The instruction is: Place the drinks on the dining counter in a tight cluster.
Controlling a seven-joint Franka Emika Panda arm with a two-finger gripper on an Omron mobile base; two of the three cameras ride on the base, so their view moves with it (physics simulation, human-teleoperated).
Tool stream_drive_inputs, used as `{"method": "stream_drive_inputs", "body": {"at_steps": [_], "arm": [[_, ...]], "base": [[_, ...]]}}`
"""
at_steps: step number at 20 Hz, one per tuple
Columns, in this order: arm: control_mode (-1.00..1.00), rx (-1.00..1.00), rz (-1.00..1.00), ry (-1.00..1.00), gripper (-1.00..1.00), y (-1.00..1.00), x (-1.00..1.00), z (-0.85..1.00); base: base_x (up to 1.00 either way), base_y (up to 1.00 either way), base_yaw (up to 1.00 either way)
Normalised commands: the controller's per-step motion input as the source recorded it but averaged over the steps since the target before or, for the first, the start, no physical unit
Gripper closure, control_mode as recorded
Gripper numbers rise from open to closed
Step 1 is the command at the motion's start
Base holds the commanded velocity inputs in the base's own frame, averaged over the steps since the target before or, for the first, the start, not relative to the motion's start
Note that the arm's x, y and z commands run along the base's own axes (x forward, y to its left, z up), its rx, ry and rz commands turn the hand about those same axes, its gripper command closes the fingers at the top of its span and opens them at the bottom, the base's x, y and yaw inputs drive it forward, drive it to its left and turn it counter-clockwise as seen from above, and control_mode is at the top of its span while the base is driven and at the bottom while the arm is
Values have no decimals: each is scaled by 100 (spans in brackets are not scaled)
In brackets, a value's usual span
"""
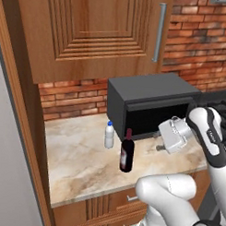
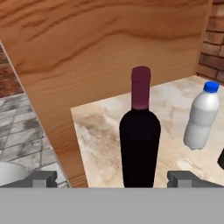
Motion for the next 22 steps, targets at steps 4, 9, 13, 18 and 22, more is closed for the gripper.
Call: {"method": "stream_drive_inputs", "body": {"at_steps": [4,9,13,18,22], "arm": [[-100,0,0,5,-100,0,42,0],[-100,0,0,9,-100,0,38,0],[-100,0,0,9,-100,3,25,-7],[-100,0,0,5,-100,6,5,-16],[-100,0,0,2,-100,22,0,-21]], "base": [[0,0,0],[0,0,0],[0,0,0],[0,0,0],[0,0,0]]}}
